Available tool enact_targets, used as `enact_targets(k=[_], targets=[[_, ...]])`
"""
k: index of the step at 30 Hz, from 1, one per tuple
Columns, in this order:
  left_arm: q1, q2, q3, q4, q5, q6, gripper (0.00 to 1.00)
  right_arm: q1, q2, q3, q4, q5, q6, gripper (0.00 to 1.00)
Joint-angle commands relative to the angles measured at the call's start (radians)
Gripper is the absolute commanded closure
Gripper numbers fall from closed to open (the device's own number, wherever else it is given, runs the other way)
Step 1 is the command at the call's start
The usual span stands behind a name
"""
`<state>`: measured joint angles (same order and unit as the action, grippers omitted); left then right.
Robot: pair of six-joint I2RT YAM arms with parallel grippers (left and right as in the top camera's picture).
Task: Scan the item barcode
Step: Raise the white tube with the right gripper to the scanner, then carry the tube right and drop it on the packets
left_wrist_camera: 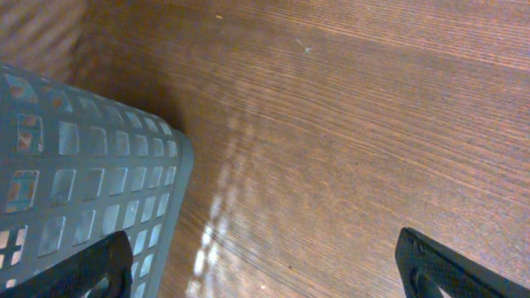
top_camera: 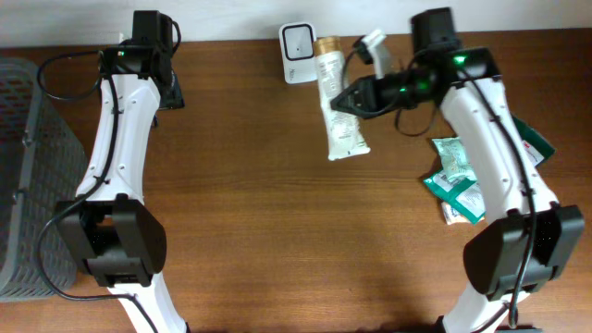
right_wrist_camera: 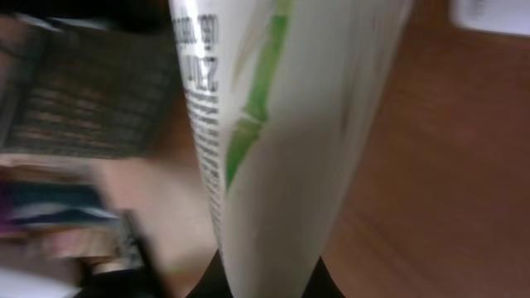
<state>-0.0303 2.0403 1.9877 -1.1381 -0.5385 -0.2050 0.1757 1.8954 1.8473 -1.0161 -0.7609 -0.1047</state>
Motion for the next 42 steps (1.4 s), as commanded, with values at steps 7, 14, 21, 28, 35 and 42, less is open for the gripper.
enact_targets(k=[7, 14, 21, 28, 35, 42], targets=[[0.001, -0.008, 0.003, 0.0, 0.0, 0.001, 0.01, 0.233, 0.159, 0.019, 0.468, 1.093, -0.074, 0.96], [0.001, -0.008, 0.003, 0.0, 0.0, 0.001, 0.01, 0.233, 0.401, 0.019, 0.862, 1.248, -0.408, 0.96], [0.001, -0.008, 0.003, 0.0, 0.0, 0.001, 0.01, 0.246, 0.499, 0.019, 1.076, 1.272, -0.555, 0.96], [0.001, -0.008, 0.003, 0.0, 0.0, 0.001, 0.01, 0.254, 0.502, 0.019, 1.121, 1.301, -0.595, 0.96], [0.001, -0.008, 0.003, 0.0, 0.0, 0.001, 0.01, 0.283, 0.456, 0.019, 1.102, 1.3, -0.546, 0.96], [0.001, -0.008, 0.003, 0.0, 0.0, 0.001, 0.01, 0.273, 0.191, 0.019, 0.69, 1.048, -0.103, 0.96]])
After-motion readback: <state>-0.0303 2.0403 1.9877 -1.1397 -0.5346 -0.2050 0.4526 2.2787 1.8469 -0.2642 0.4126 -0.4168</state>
